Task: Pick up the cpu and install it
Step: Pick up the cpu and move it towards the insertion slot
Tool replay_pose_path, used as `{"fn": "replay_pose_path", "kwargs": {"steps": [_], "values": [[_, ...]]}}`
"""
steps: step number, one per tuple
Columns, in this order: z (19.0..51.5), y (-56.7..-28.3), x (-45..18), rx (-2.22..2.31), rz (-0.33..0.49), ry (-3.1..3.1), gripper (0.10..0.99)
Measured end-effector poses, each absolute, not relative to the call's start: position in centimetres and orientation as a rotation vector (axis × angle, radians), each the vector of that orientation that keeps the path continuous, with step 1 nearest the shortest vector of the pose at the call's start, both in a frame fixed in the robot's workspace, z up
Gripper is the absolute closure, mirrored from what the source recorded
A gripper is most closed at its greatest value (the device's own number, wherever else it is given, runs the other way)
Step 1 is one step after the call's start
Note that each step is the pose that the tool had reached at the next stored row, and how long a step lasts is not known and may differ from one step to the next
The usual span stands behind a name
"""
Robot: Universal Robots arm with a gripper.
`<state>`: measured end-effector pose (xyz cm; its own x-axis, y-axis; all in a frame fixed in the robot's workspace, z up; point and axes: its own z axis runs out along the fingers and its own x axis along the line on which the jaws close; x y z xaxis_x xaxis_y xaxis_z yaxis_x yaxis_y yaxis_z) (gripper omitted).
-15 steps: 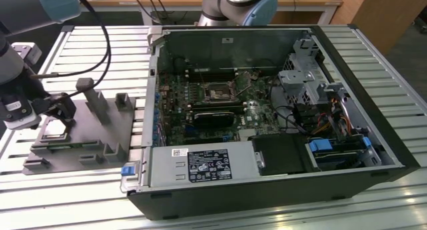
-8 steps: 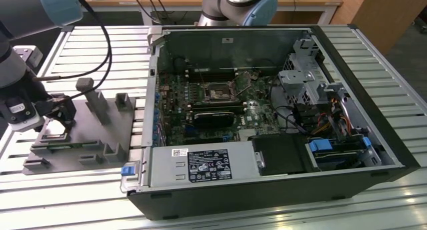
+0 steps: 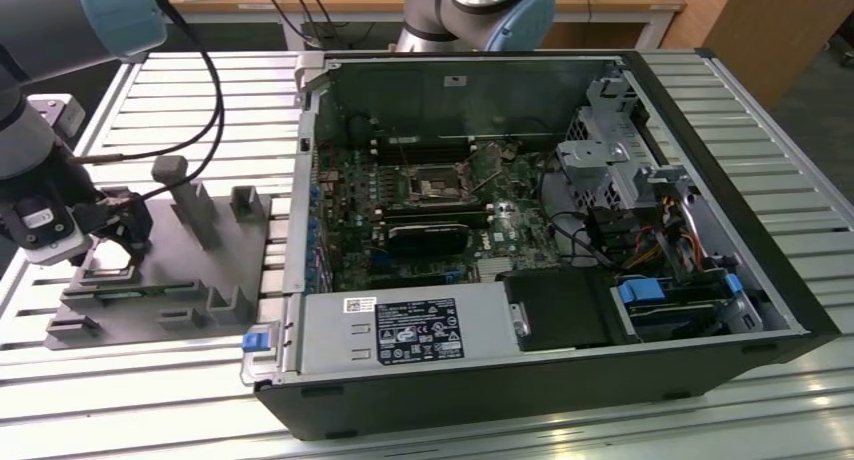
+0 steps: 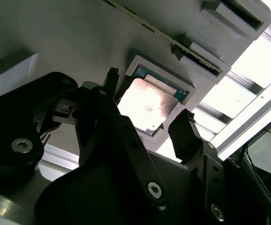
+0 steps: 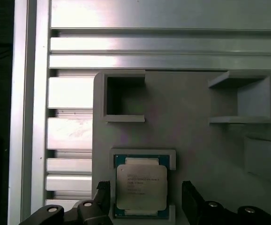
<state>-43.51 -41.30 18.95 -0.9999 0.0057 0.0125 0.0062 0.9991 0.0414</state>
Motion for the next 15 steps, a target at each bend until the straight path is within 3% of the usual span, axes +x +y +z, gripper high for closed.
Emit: {"fn": "replay_pose_path", "kwargs": {"steps": [4, 5, 15], "values": [[18.74, -41.20, -43.53, -0.009, -0.065, -3.128, 0.388], [18.73, -41.19, -43.55, -0.009, -0.066, -3.128, 0.455], [18.52, -41.08, -43.72, -0.009, -0.071, -3.128, 0.455]]}}
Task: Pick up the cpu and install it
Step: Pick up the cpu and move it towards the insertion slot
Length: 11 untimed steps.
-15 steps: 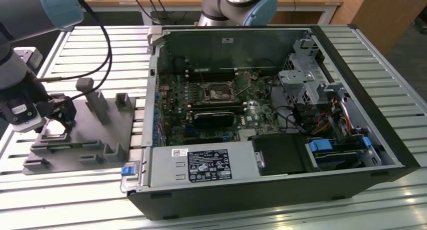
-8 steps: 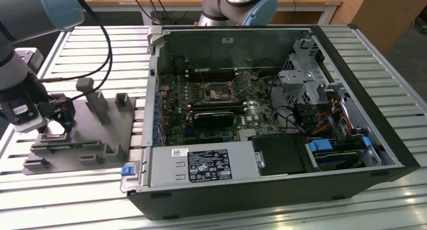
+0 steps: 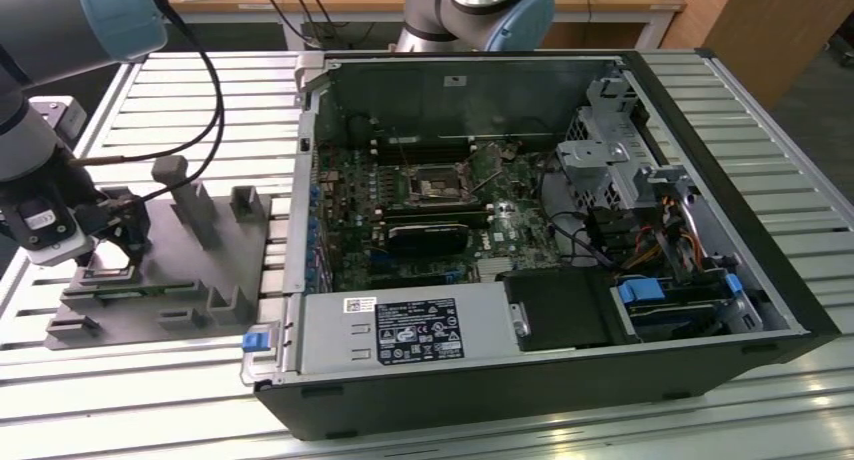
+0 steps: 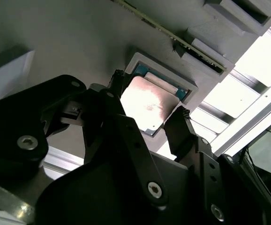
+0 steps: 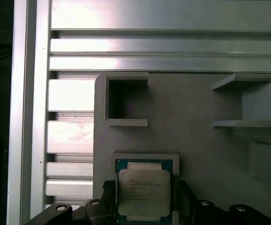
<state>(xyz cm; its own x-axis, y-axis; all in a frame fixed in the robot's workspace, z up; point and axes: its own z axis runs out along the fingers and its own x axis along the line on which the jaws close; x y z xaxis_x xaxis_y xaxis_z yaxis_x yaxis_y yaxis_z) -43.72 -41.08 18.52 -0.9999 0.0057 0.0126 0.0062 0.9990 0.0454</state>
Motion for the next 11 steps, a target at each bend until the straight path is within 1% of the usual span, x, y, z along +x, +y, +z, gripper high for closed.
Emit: {"fn": "replay_pose_path", "kwargs": {"steps": [9, 11], "values": [[18.44, -41.05, -43.88, -0.009, -0.074, -3.128, 0.455], [18.44, -41.05, -43.88, -0.009, -0.074, -3.128, 0.471]]}}
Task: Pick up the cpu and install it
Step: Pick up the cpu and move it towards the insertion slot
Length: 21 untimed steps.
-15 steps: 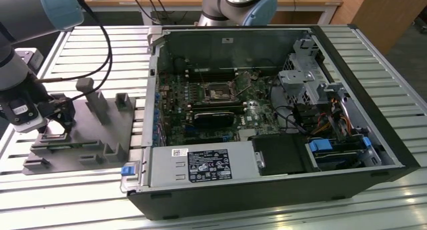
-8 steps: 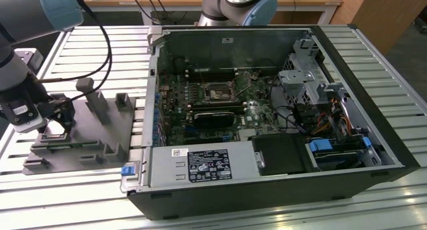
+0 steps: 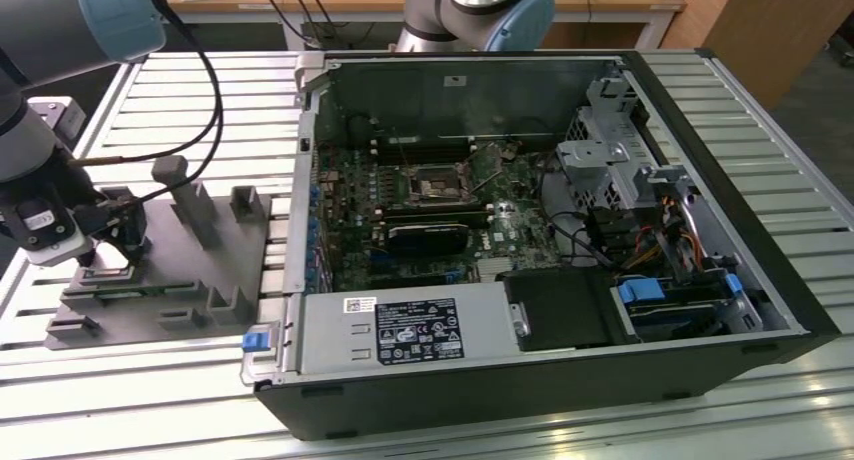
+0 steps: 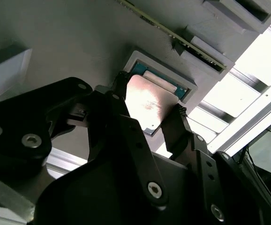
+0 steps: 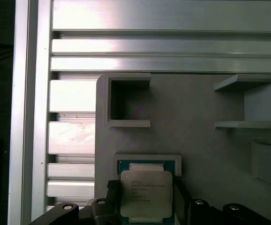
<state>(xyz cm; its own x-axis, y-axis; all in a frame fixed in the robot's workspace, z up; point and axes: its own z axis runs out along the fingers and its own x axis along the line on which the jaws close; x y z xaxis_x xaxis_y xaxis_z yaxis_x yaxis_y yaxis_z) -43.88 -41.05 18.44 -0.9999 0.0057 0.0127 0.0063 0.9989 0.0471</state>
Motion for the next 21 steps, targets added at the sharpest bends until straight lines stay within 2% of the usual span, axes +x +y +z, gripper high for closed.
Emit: {"fn": "replay_pose_path", "kwargs": {"steps": [1, 8, 18, 20, 21], "values": [[18.44, -41.04, -43.89, -0.009, -0.074, -3.128, 0.537], [18.44, -41.04, -43.89, -0.009, -0.074, -3.128, 0.545], [18.43, -41.03, -43.88, -0.009, -0.074, -3.128, 0.545], [18.43, -41.03, -43.88, -0.009, -0.074, -3.128, 0.533], [18.44, -41.03, -43.89, -0.009, -0.074, -3.128, 0.475]]}}
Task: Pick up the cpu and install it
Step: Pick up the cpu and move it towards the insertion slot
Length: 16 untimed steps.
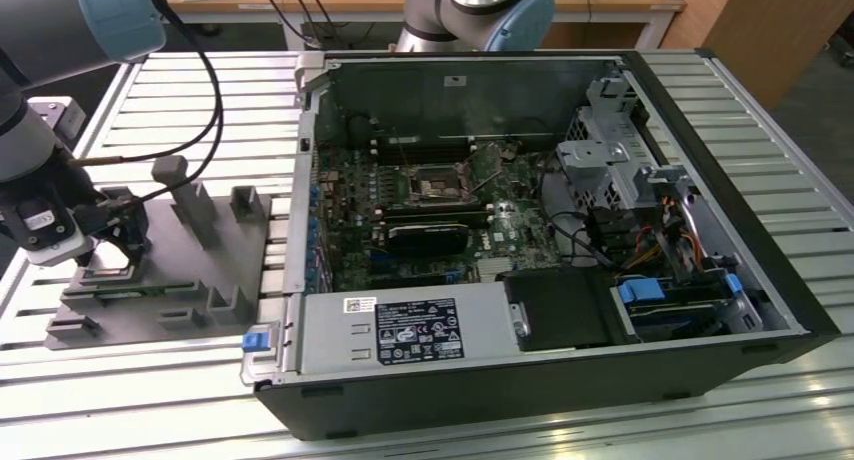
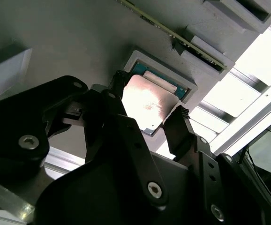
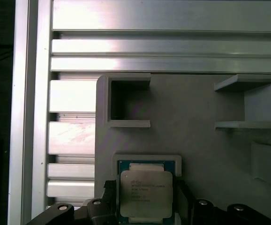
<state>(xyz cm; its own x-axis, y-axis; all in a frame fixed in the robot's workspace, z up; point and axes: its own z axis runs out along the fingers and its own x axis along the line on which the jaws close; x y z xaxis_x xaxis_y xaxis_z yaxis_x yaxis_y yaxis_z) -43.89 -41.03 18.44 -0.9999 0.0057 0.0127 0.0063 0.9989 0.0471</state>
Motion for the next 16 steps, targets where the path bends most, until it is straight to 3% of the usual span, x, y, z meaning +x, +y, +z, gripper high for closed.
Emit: {"fn": "replay_pose_path", "kwargs": {"steps": [16], "values": [[18.44, -40.91, -43.89, 0.028, -0.074, -3.128, 0.475]]}}
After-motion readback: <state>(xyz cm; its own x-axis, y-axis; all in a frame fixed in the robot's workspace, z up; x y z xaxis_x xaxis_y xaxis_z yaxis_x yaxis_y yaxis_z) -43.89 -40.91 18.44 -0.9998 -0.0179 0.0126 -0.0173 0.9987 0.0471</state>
